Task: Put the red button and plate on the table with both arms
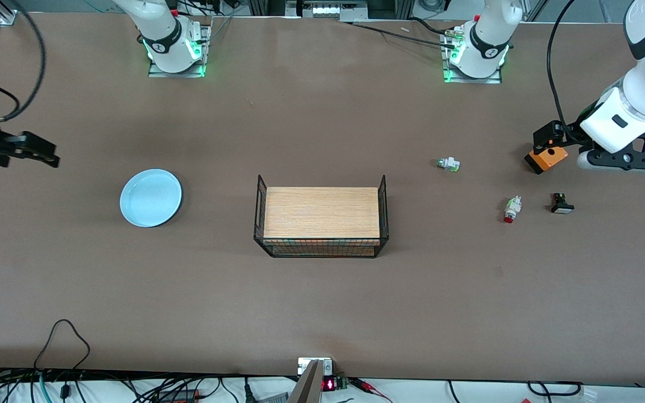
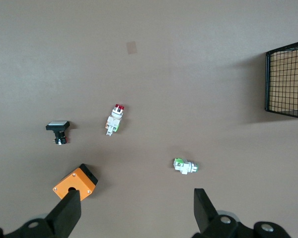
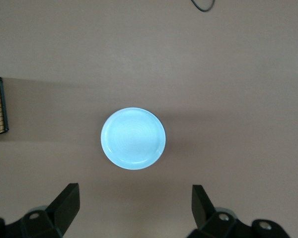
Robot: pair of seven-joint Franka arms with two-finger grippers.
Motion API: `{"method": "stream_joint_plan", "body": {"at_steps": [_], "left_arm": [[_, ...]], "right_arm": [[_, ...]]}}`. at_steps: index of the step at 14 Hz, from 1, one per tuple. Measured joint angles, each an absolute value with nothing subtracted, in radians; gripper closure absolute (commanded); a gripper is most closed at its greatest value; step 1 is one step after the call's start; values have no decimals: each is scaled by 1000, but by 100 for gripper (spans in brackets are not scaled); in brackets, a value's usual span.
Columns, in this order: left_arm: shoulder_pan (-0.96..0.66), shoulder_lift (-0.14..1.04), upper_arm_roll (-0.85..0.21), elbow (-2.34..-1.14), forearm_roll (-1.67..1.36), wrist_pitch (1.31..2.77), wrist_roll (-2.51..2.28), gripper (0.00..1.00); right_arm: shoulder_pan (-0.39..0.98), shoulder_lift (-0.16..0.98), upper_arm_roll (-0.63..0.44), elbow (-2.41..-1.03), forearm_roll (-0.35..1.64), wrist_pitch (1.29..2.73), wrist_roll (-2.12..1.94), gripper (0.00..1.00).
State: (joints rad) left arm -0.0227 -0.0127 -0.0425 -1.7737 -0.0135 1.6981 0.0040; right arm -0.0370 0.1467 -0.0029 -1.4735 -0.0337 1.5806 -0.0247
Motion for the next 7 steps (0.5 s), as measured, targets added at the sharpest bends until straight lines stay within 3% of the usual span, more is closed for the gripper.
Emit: {"method": "stream_joint_plan", "body": {"at_steps": [7], "left_arm": [[-22, -8, -42, -1773, -13, 1699, 19, 0]], "right_arm": [[-35, 42, -12, -1593, -34, 1586, -26, 0]]}}
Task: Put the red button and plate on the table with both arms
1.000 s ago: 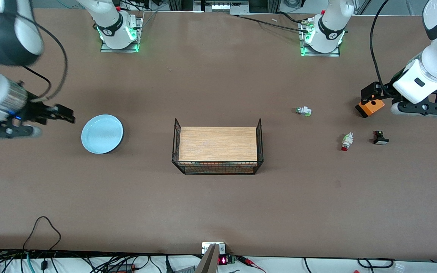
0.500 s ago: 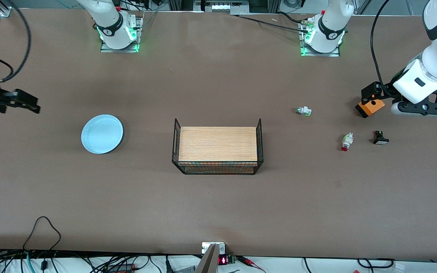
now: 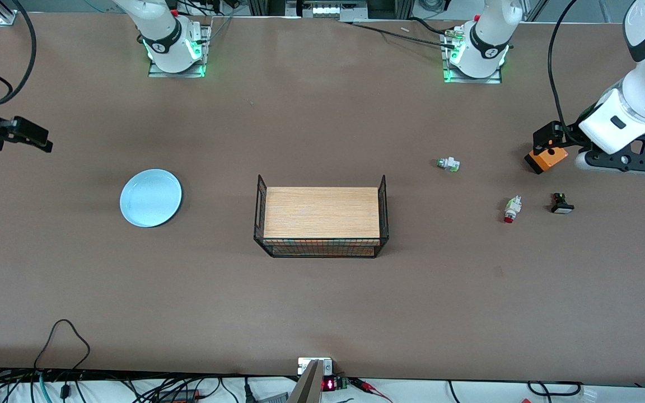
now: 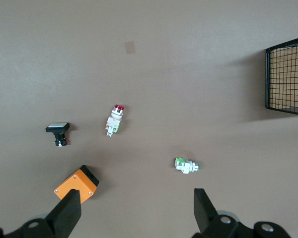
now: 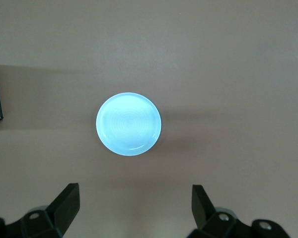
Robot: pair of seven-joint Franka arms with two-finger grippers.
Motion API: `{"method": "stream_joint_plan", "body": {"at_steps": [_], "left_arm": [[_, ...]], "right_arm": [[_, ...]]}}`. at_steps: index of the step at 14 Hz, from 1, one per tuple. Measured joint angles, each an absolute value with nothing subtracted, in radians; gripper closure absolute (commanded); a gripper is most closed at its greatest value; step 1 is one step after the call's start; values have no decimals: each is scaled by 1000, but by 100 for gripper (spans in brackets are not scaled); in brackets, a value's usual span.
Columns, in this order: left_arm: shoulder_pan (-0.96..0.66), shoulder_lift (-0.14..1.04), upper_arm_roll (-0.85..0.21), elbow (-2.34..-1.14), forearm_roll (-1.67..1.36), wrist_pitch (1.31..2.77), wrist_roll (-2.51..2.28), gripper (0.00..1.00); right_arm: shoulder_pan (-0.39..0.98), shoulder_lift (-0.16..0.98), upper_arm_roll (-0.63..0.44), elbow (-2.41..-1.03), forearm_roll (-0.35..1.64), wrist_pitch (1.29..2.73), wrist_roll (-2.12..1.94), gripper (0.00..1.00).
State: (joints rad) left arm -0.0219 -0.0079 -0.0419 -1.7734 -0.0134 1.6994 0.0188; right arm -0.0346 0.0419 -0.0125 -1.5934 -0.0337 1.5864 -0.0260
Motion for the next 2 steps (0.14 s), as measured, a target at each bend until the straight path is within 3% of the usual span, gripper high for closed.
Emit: {"method": "stream_joint_plan", "body": {"at_steps": [2], "left_arm": [[-21, -8, -42, -1773, -13, 1700, 29, 0]], "right_arm": [[-35, 31, -12, -1601, -34, 1586, -26, 0]]}}
